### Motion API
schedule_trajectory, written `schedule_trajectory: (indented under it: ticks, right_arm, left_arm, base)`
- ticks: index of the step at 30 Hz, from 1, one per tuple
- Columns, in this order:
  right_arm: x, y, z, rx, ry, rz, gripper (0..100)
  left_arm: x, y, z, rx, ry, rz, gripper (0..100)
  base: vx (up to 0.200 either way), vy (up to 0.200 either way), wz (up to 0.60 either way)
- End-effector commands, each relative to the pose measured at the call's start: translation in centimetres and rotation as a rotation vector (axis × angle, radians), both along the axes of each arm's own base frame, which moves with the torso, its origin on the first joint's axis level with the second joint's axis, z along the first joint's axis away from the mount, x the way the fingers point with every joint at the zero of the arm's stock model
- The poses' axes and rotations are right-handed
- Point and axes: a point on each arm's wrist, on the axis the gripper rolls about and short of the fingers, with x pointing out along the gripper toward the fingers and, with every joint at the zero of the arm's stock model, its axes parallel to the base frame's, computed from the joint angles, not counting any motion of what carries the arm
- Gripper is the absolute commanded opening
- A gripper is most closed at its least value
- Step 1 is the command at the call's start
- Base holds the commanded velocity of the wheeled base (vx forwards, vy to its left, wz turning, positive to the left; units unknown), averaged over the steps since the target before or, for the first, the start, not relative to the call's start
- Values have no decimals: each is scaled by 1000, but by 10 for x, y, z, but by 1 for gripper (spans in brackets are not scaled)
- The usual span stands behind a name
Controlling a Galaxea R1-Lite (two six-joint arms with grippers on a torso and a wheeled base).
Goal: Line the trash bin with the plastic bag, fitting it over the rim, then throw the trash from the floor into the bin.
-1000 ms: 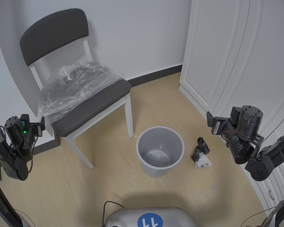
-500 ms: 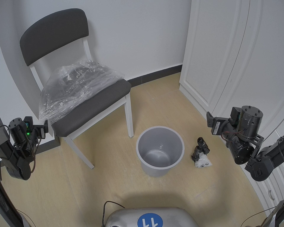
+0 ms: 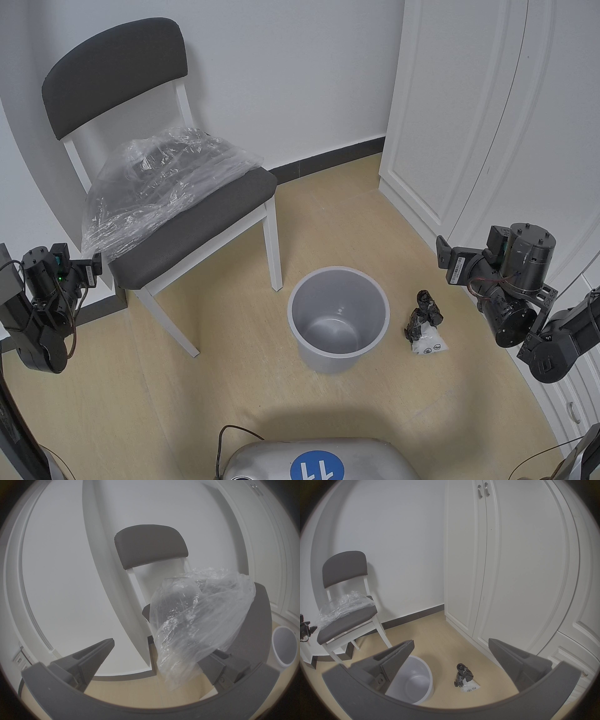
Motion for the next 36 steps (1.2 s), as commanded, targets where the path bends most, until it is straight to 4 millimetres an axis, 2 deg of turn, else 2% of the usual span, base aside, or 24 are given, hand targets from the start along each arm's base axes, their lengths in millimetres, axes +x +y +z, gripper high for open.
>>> schedule_trajectory:
  ticks: [1, 11, 12, 21, 28, 36]
  right_arm:
    - [0, 1, 0, -1, 1, 2, 100]
    - [0, 1, 0, -1, 1, 3, 100]
    - [0, 1, 0, -1, 1, 2, 100]
    - [2, 2, -2, -4, 5, 3, 100]
    - [6, 9, -10, 0, -18, 17, 100]
    - [1, 15, -23, -45, 1, 43, 100]
  left_arm:
    - [6, 0, -2, -12, -11, -2, 100]
    - [9, -4, -6, -31, -11, -18, 100]
    - [9, -4, -5, -30, -13, -18, 0]
    - [8, -7, -1, -49, -40, -59, 0]
    - [-11, -15, 15, -57, -70, -170, 0]
    - [-23, -45, 39, -157, -162, -293, 0]
  base:
    - [0, 0, 0]
    - [0, 0, 0]
    - [0, 0, 0]
    - [0, 0, 0]
    - [0, 0, 0]
    - [0, 0, 0]
